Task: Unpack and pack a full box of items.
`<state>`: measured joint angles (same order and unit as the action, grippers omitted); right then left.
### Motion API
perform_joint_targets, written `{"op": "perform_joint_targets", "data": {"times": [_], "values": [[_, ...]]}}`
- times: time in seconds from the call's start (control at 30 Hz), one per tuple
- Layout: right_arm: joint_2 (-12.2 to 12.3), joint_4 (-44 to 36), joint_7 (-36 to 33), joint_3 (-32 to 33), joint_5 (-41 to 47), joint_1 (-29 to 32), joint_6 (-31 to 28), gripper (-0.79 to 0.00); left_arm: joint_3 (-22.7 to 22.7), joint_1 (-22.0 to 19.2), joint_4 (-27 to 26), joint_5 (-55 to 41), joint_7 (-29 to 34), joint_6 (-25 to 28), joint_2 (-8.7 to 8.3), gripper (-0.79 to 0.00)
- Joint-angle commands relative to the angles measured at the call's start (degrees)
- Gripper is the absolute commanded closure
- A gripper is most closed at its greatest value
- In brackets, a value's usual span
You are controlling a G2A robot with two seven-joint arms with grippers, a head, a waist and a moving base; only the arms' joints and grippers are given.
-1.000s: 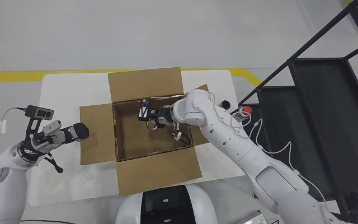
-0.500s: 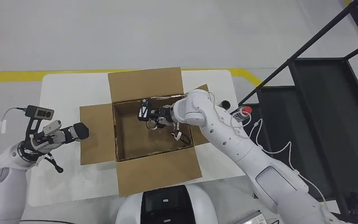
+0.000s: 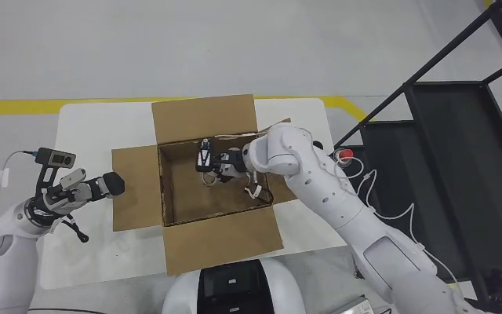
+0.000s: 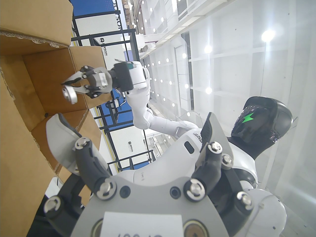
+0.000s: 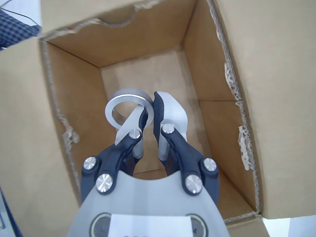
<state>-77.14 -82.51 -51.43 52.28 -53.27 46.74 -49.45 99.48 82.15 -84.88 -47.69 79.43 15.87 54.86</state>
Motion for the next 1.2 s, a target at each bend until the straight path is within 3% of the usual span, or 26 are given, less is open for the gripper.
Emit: {"op": "perform_joint_targets", "data": {"times": [0.0,0.17,0.3,0.5,1.03,1.17], "values": [[1.6,-4.5,-1.0,3.5,3.3,2.6,-2.4,0.0,0.0,0.0,0.0,0.0,0.0,0.0,0.0,-0.785],[7.4,-17.7,2.2,12.4,6.5,13.0,-5.6,0.0,0.0,0.0,0.0,0.0,0.0,0.0,0.0,-0.785],[11.9,-26.4,5.2,23.5,10.1,24.0,-8.5,0.0,0.0,0.0,0.0,0.0,0.0,0.0,0.0,-0.785],[15.7,-32.8,12.9,37.4,17.5,37.1,-8.5,0.0,0.0,0.0,0.0,0.0,0.0,0.0,0.0,-0.785],[15.7,-32.8,13.3,37.5,17.4,37.3,-8.0,0.0,0.0,0.0,0.0,0.0,0.0,0.0,0.0,-0.785],[16.6,-31.6,11.7,41.7,15.0,40.6,-8.5,0.0,0.0,0.0,0.0,0.0,0.0,0.0,0.0,-0.785]]}}
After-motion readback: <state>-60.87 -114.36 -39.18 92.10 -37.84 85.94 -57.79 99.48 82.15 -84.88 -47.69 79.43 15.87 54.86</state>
